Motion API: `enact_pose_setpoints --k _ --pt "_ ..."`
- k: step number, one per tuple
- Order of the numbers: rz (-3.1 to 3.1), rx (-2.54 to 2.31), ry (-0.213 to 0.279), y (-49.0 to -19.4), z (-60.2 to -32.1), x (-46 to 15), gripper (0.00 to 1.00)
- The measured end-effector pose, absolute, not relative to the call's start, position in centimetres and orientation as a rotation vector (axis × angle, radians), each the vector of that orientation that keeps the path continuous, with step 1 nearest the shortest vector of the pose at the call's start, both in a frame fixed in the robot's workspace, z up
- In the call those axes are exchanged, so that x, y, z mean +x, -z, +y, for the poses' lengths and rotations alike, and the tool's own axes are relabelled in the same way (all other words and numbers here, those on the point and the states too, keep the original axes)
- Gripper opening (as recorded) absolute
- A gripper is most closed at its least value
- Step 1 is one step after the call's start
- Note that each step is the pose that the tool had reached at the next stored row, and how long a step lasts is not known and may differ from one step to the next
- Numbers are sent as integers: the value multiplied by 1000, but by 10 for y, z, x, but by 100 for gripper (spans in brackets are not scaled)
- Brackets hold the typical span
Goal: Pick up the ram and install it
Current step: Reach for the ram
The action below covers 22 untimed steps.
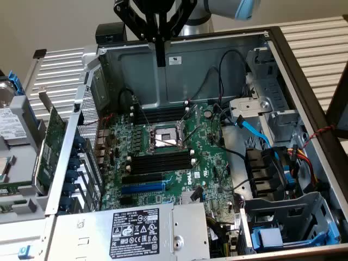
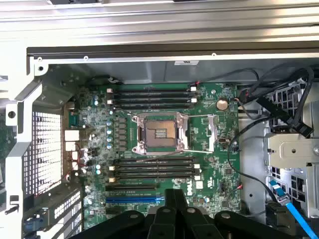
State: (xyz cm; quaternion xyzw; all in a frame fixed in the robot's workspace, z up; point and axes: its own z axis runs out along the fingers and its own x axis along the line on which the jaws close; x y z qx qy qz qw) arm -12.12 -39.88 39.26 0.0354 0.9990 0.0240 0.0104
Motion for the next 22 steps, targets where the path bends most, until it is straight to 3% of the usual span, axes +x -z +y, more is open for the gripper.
enact_pose_setpoints --k 22 --pt "3127 111 -75 -393 -399 -147 11"
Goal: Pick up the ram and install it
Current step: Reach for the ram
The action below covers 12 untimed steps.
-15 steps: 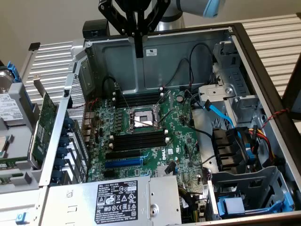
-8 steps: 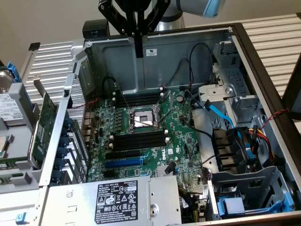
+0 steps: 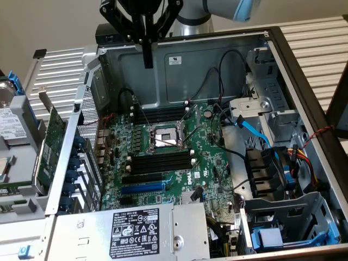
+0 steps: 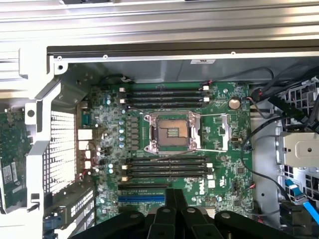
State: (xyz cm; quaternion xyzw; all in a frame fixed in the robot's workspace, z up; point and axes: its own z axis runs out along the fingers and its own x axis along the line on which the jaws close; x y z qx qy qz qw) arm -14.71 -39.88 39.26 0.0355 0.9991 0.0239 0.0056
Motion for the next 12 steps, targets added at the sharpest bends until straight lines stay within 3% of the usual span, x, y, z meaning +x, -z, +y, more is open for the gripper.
enact_pose_setpoints --k 12 --pt "3136 112 -74 -393 -398 -200 11"
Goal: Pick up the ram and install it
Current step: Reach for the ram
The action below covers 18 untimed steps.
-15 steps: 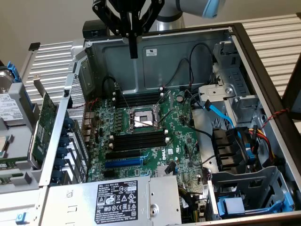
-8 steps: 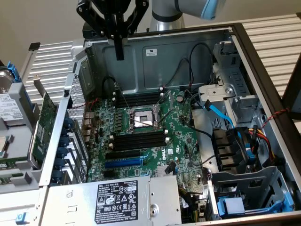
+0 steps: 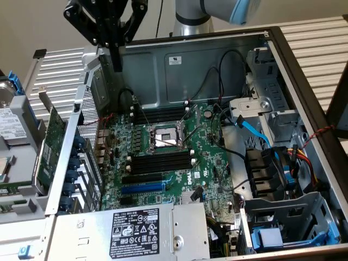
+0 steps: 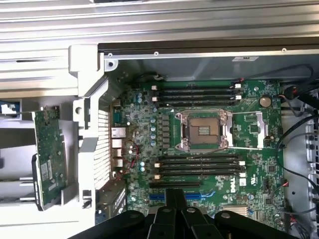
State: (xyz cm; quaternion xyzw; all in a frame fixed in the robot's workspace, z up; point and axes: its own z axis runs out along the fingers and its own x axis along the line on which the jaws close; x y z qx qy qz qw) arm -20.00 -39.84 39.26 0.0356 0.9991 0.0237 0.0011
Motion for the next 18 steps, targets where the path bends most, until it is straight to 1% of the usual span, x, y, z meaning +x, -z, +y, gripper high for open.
enact_pose_setpoints --k 18 --pt "3137 112 -78 -393 -398 -282 11"
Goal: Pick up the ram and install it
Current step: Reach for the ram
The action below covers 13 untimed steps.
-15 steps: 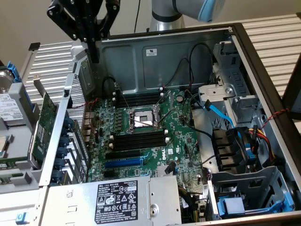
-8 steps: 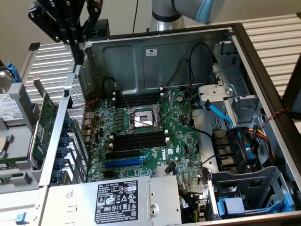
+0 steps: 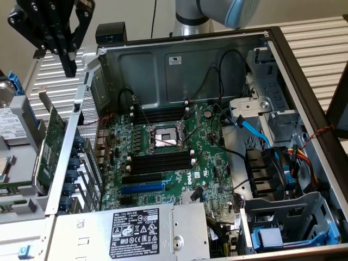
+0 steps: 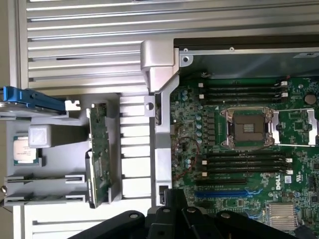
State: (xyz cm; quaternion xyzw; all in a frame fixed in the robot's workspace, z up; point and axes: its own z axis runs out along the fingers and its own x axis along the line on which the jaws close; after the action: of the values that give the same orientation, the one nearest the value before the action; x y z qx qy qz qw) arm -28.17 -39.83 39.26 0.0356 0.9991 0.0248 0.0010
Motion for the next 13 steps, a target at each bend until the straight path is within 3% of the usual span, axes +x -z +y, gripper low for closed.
enact_pose_setpoints --k 13 --pt "3137 112 -80 -393 -398 -341 11"
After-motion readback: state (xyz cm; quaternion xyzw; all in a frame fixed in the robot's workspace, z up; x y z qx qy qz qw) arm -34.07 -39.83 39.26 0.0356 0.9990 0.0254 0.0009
